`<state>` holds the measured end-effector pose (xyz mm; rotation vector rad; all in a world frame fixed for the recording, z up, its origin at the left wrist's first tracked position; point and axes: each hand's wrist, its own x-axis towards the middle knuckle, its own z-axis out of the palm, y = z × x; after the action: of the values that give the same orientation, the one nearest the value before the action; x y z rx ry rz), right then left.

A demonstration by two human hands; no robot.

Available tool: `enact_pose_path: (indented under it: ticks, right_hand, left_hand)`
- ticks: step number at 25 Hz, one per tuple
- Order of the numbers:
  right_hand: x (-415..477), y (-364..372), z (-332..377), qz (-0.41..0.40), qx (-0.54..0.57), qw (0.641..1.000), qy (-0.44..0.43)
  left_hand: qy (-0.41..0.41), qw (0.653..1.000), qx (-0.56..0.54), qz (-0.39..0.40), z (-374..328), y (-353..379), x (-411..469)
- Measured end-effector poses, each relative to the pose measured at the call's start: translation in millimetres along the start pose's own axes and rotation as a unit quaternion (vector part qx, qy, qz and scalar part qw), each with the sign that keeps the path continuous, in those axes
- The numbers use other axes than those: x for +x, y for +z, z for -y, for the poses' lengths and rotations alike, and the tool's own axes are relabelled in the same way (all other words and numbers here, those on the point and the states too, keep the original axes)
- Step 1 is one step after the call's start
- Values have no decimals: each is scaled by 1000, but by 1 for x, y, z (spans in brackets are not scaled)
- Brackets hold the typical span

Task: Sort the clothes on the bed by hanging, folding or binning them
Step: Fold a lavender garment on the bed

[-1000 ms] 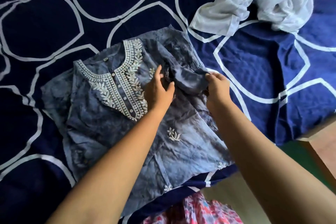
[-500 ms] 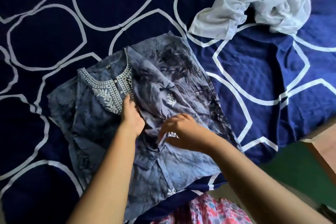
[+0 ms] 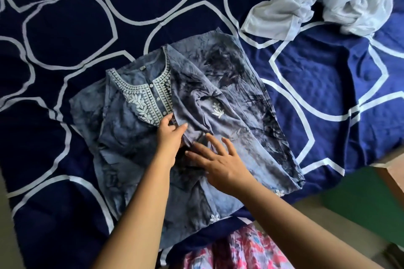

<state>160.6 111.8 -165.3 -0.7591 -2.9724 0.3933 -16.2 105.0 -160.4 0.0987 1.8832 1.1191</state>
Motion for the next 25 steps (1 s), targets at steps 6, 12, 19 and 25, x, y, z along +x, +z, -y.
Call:
enact_pose_path:
  ticks: [6,12,19,25]
  right_hand:
    - [-21,2,18,-168,212,949,162]
    - [-49,3,68,1,465,845,264]
    - [-3,-2,47,-54,370,808,455]
    - [22,6,43,40,359,819,446]
  left_hand:
    - [81,993,10,-84,-4,-5,-10]
    - [-26,987,158,13,15,-25,-26]
    - [93,994,56,-2,27,-52,-32]
    - [59,971,161,168,42,-88,-47]
